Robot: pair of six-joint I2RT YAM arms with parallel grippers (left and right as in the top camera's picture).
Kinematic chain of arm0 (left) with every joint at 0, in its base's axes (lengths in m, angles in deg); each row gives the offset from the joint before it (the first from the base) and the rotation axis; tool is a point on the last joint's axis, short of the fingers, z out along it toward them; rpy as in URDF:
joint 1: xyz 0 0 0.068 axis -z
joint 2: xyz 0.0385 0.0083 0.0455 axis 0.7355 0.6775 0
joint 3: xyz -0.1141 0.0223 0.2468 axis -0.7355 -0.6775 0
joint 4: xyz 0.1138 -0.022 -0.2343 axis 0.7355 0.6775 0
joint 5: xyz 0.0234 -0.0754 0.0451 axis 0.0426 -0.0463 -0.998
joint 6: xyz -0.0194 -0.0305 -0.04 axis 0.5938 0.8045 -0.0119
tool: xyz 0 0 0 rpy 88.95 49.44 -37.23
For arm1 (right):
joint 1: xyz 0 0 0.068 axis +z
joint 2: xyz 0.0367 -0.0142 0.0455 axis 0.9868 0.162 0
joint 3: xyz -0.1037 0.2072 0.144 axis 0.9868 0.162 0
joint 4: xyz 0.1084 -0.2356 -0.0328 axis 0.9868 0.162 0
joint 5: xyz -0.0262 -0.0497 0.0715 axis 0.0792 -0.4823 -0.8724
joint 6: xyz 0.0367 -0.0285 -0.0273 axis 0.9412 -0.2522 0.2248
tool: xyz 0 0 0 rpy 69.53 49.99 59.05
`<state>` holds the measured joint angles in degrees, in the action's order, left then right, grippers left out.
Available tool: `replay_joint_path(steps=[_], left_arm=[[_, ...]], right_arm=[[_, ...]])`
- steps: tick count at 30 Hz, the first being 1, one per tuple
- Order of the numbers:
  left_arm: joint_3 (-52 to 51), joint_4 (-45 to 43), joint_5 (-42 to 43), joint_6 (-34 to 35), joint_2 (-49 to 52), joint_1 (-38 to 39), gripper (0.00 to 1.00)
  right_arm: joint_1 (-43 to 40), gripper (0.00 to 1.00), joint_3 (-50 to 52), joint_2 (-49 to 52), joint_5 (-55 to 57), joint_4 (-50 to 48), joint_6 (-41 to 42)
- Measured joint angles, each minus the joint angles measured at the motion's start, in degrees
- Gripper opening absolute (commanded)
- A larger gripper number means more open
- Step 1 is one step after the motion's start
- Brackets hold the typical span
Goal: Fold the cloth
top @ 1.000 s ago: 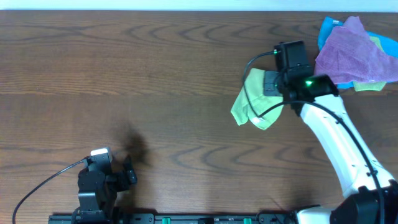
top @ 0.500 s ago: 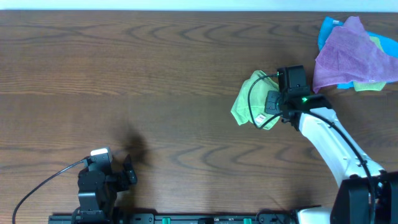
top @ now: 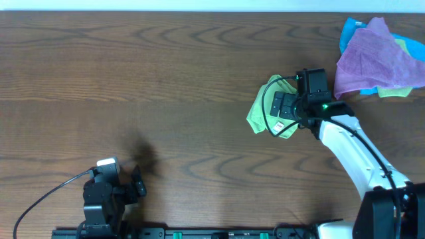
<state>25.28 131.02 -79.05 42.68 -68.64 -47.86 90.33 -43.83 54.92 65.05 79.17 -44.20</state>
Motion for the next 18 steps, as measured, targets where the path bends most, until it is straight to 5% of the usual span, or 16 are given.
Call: replay_joint_path(steps=[18], left_arm=[[0.0, 0.0, 0.0, 0.0, 0.0, 0.0, 0.95]], right_arm=[[-0.4, 0.99, 0.0, -7.5, -9.5, 10.1, -1.0]])
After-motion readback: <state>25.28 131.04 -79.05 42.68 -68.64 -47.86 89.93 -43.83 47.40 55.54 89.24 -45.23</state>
